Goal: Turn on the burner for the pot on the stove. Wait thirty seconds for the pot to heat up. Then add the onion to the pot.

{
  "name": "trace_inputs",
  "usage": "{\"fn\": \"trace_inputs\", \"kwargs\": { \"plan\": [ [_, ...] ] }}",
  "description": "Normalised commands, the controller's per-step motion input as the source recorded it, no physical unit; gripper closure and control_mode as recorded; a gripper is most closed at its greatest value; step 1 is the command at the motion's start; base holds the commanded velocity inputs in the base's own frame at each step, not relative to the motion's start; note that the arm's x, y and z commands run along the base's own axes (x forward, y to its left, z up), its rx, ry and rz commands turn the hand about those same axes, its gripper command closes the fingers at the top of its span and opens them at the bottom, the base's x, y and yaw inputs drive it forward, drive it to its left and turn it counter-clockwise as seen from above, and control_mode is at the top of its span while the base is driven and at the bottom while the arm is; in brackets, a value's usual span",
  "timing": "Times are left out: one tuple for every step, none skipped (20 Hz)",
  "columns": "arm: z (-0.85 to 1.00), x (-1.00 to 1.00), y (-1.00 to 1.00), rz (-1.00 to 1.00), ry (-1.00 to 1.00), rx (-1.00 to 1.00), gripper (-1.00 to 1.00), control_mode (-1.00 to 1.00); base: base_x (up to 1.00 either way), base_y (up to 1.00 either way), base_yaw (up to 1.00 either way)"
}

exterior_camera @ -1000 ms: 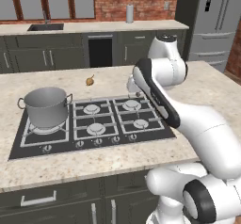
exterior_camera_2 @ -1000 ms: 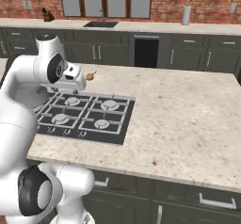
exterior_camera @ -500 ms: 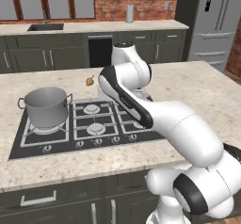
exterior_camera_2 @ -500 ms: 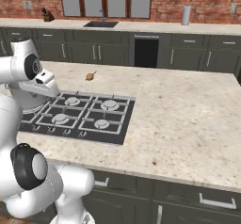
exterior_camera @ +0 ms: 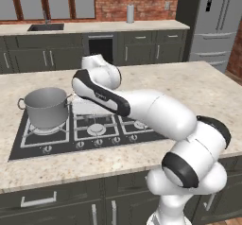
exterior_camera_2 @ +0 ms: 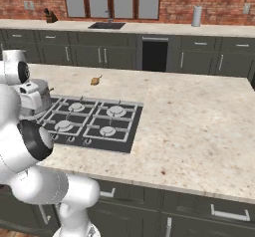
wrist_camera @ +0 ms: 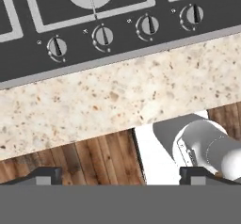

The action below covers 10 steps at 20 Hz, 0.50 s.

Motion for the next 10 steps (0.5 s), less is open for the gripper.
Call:
{"fn": "trace_inputs", "kwargs": {
  "plan": [
    [-0.56, 0.11, 0.75, 0.15, 0.37, 0.0, -1.0, -1.0, 0.0, 0.0, 0.0],
    [-0.61, 0.11, 0.76, 0.16, 0.34, 0.0, -1.0, -1.0, 0.0, 0.0, 0.0],
    [-0.59, 0.04, 0.85, 0.16, 0.28, 0.0, -1.0, -1.0, 0.0, 0.0, 0.0],
    [-0.32, 0.0, 0.93, 0.17, 0.21, 0.0, -1.0, -1.0, 0.0, 0.0, 0.0],
    [-0.17, 0.0, 0.95, 0.11, 0.12, 0.0, -1.0, -1.0, 0.0, 0.0, 0.0],
    [-0.21, 0.16, 0.96, 0.0, 0.07, 0.0, -1.0, -1.0, 0.0, 0.0, 0.0],
    [-0.24, 0.23, 0.98, 0.0, 0.0, 0.0, -1.0, -1.0, 0.0, 0.0, 0.0],
    [-0.33, 0.24, 0.56, -0.01, 0.0, 0.0, -1.0, -1.0, 0.0, 0.0, 0.0],
    [-0.14, 0.25, 0.6, -0.07, 0.0, 0.0, -1.0, -1.0, 0.0, 0.0, 0.0],
    [-0.09, 0.21, 0.61, -0.09, -0.02, -0.05, -1.0, -1.0, 0.0, 0.0, 0.0]
  ]
}}
